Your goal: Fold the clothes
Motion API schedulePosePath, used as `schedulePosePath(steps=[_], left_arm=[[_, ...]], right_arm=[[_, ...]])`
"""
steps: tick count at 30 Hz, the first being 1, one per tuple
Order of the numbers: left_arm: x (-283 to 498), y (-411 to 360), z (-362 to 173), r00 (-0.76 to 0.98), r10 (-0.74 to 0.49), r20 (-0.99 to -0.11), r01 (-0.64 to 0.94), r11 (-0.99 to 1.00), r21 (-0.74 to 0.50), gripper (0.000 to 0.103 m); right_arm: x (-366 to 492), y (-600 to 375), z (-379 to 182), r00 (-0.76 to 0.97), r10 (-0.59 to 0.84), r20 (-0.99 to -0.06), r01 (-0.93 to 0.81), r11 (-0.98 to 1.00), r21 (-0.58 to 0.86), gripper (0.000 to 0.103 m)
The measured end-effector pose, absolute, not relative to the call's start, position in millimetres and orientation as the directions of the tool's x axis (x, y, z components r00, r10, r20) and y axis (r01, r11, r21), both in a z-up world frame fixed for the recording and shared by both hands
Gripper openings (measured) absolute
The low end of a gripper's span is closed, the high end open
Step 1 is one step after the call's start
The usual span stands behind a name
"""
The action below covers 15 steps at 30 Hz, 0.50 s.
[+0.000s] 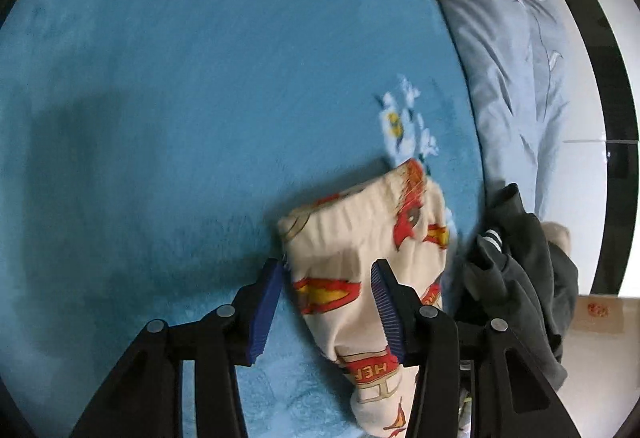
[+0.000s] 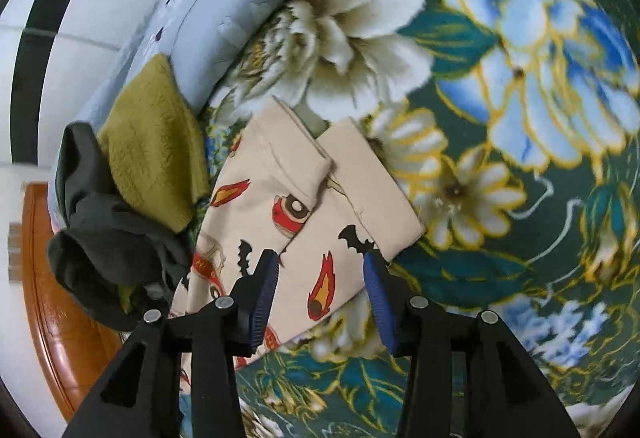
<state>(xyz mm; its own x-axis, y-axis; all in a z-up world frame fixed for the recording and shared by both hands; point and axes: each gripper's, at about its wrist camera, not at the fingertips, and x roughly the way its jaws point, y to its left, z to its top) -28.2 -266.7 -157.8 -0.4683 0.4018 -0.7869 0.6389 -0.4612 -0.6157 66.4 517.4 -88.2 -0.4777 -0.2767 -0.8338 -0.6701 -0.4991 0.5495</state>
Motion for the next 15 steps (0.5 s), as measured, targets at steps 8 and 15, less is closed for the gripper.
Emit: schedulePosePath(steps=[8, 15], left_arm=[[-18, -250, -161, -0.501, 0.411, -0.761, 0.621, -0.442, -0.647, 0.05], [-20, -246, -167, -0.521, 0.422, -0.742, 0.619, -0.411, -0.669, 0.053]], right_arm=[[29, 522, -110, -0.467, -0.162, -0.869, -0.732, -0.481, 0.483, 0.045], [2, 518, -110, -0.433, -0.122, -0.893, -0.727, -0.538, 0.426, 0.012]])
